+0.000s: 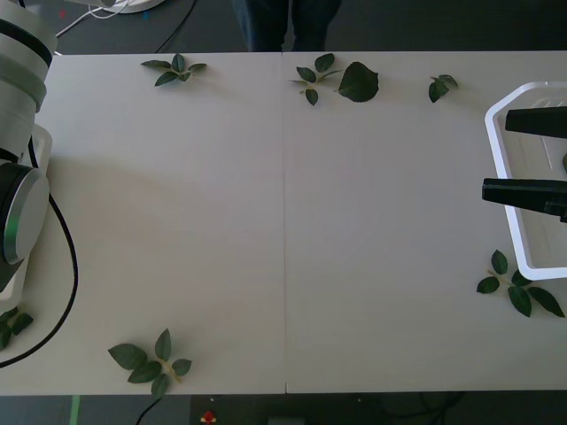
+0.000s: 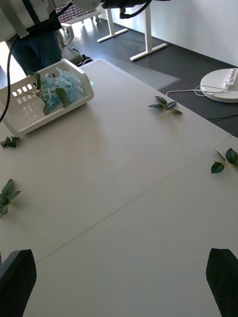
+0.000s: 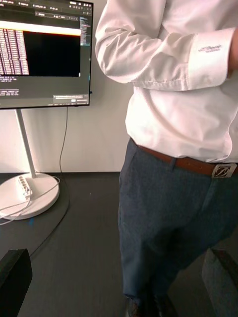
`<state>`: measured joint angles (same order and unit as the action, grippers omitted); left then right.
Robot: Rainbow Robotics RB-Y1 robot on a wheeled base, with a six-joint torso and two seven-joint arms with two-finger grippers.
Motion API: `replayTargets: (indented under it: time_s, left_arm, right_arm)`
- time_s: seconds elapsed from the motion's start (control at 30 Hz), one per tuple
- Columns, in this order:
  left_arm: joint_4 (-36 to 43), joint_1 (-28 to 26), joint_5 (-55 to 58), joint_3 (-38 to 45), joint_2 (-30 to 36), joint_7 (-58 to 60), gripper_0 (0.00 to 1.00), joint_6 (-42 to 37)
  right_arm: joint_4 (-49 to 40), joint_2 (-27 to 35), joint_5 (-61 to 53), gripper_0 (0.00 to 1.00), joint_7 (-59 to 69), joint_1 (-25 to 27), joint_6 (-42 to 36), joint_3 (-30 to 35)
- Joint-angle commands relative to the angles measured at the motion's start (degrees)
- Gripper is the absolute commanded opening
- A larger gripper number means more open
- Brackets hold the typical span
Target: Place the red flowers into the right box and the blue flowers into the left box. If a person shows an open palm, hand one flower to the person first, then continue sorting.
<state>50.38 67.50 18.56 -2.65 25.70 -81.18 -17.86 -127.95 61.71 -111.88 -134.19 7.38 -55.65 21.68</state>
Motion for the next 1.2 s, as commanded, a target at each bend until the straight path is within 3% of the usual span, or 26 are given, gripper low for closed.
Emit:
replayTargets:
  time_s: [0.03, 0.13, 0.27, 0.37, 0.47, 0.63, 0.9, 1.07, 1.2]
  left_arm:
    - [8.59, 2.9, 1.31, 0.46, 0.49, -3.19, 1.0, -9.74]
    - [18.35, 1.32, 2.19, 1.33, 1.81, -3.02, 1.0, -22.13]
    - [37.16, -4.57, 8.52, 4.23, 5.68, -2.84, 1.0, -40.59]
    - [49.55, -10.02, 15.99, 5.82, 9.81, -2.67, 1.0, -49.29]
    - [59.66, -16.35, 24.34, 5.82, 15.61, -1.79, 1.0, -52.1]
    - [70.73, -27.69, 38.66, 5.64, 27.03, -0.73, 1.0, -47.88]
    - [81.72, -49.48, 56.77, 3.8, 43.56, -3.46, 1.0, -27.67]
    - [84.27, -57.39, 61.69, 0.72, 50.24, -9.35, 1.0, -19.67]
    - [84.88, -61.0, 65.56, 0.37, 54.89, -14.09, 1.0, -18.7]
  right_arm:
    - [-0.28, 2.28, -0.62, 1.0, -1.07, 0.8, -0.16, 1.08]
    - [-0.28, 2.28, -0.62, 1.0, -1.07, 0.8, -0.16, 1.08]
    - [-0.28, 2.28, -0.62, 1.0, -1.07, 0.8, -0.16, 1.08]
    - [-0.28, 2.28, -0.62, 1.0, -1.07, 0.8, -0.16, 1.08]
    - [-0.28, 2.28, -0.62, 1.0, -1.07, 0.8, -0.16, 1.08]
    - [-0.28, 2.28, -0.62, 1.0, -1.07, 0.8, -0.16, 1.08]
    - [-0.28, 2.28, -0.62, 1.0, -1.07, 0.8, -0.16, 1.08]
    - [-0.28, 2.28, -0.62, 1.0, -1.07, 0.8, -0.16, 1.08]
    - [-0.28, 2.28, -0.62, 1.0, -1.07, 0.8, -0.16, 1.08]
